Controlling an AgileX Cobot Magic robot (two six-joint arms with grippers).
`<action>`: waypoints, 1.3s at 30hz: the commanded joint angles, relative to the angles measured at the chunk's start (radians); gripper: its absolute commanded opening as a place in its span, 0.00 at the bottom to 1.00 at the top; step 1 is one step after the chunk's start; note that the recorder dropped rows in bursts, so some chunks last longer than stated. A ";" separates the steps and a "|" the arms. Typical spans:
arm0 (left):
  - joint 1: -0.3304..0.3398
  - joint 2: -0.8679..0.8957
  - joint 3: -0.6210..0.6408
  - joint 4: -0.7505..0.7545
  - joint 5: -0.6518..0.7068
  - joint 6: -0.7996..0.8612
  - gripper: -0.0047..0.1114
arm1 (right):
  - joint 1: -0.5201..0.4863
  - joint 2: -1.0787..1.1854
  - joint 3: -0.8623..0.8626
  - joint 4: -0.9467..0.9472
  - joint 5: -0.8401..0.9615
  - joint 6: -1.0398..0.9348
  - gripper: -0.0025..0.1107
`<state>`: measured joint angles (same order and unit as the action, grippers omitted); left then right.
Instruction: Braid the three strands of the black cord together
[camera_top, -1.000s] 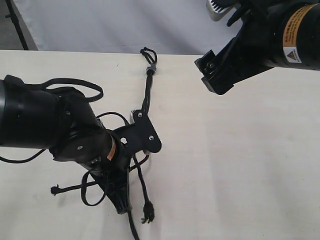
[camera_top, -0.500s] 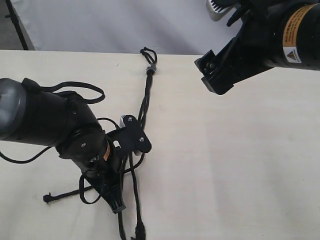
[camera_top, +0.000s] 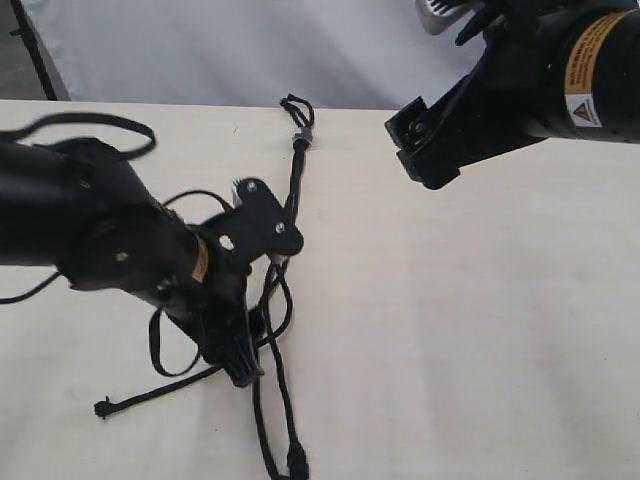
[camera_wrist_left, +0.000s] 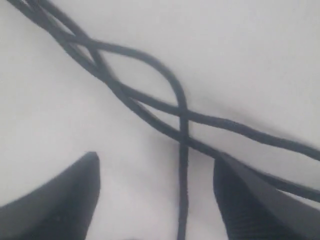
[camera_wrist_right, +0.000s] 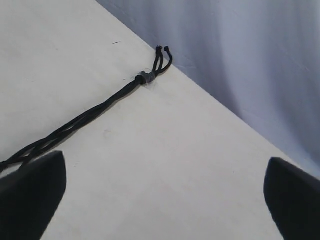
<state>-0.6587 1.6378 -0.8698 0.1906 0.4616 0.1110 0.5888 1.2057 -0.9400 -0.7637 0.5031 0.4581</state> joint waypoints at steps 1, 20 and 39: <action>0.071 -0.189 0.001 0.050 0.003 -0.018 0.42 | 0.010 -0.002 0.000 0.204 -0.005 -0.115 0.89; 0.466 -0.413 0.003 0.040 -0.063 -0.163 0.05 | 0.438 0.514 -0.147 0.643 0.116 -0.493 0.89; 0.466 -0.413 0.003 0.040 -0.036 -0.163 0.05 | 0.460 0.732 -0.171 0.677 0.168 -0.465 0.89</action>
<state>-0.1948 1.2340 -0.8691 0.2417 0.4217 -0.0513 1.0490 1.9282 -1.1051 -0.0911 0.6540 -0.0237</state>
